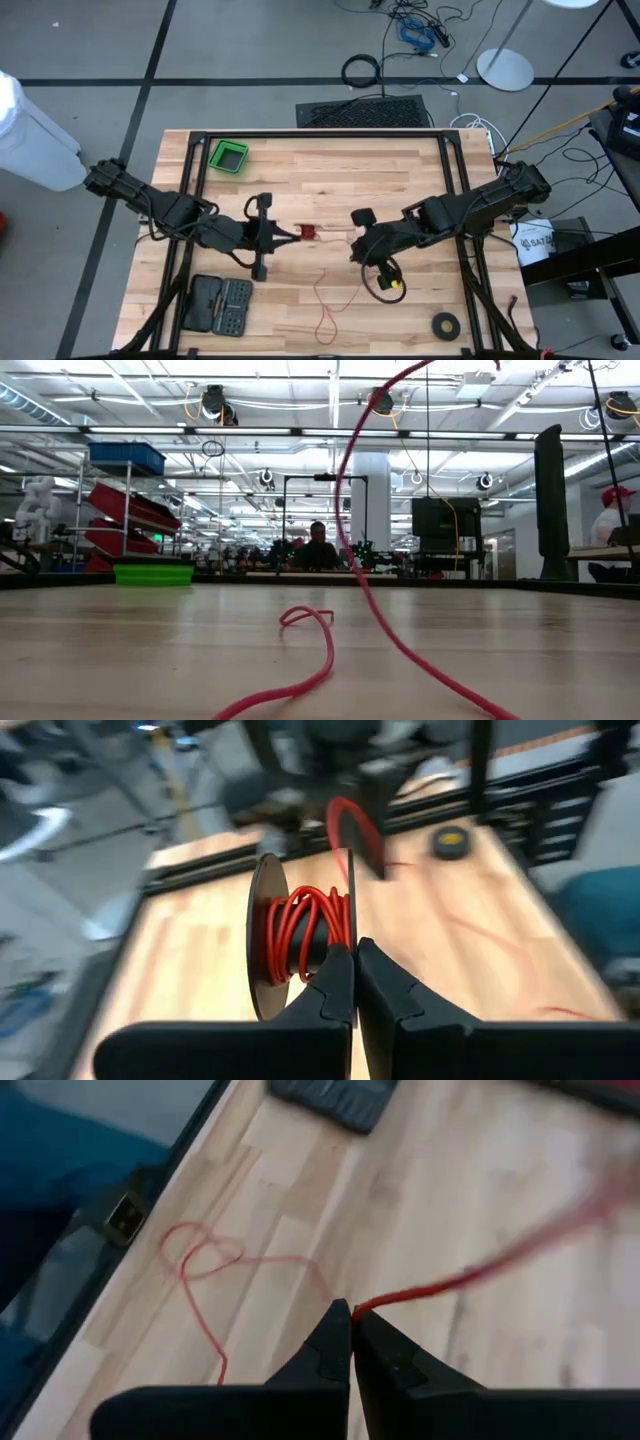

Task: Coil cords
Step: Coil the red wire into the spool

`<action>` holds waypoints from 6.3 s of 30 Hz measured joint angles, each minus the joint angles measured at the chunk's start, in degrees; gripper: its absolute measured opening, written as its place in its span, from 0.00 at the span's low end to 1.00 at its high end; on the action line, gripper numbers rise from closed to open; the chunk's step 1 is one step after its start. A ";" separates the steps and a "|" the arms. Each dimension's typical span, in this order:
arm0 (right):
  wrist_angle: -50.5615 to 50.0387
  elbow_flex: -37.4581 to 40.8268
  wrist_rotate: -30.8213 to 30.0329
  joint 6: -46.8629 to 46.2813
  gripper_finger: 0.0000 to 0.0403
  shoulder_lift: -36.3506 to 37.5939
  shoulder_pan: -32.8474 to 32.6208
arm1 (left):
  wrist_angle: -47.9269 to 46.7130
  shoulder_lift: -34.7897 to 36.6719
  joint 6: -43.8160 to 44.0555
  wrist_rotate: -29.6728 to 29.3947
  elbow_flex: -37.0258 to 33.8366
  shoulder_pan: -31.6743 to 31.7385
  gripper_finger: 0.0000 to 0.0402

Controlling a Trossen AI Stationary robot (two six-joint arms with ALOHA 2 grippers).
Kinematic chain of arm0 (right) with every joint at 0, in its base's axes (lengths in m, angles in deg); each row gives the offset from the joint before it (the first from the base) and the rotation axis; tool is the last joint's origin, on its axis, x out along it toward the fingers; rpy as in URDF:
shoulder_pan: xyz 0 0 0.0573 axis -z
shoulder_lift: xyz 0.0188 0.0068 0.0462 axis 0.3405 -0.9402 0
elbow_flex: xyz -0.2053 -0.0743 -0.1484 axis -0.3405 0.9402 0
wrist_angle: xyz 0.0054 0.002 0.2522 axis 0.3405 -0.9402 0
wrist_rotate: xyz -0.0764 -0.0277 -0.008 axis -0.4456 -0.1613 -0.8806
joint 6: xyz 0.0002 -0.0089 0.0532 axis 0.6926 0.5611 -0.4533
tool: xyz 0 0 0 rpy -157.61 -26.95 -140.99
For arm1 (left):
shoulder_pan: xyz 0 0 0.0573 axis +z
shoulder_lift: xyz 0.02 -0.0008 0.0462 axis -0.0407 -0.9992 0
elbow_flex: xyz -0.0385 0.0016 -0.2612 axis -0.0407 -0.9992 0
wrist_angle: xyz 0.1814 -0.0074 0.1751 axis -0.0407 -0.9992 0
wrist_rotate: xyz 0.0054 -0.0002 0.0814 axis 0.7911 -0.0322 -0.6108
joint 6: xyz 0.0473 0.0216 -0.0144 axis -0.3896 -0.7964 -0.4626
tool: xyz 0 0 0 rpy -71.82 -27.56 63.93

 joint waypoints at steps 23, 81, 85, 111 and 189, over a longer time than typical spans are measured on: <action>7.01 -1.55 -17.70 12.57 0.00 7.92 -6.64 | 0.17 -7.57 8.74 14.59 -0.01 0.02 0.01; 38.55 5.23 4.39 15.35 0.00 -1.18 -1.83 | 35.25 -17.38 -11.07 36.23 -0.04 -6.60 0.01; 38.69 5.23 8.42 15.31 0.00 -1.18 -1.93 | 35.23 -17.38 -11.30 36.21 -0.04 -6.58 0.01; 35.98 5.23 10.16 15.02 0.00 2.80 1.67 | 34.32 -20.19 -4.79 41.22 0.02 -5.51 0.01; 17.72 12.27 5.29 -9.49 0.23 17.22 1.56 | 57.19 -22.36 -6.16 35.77 -0.04 -4.55 0.01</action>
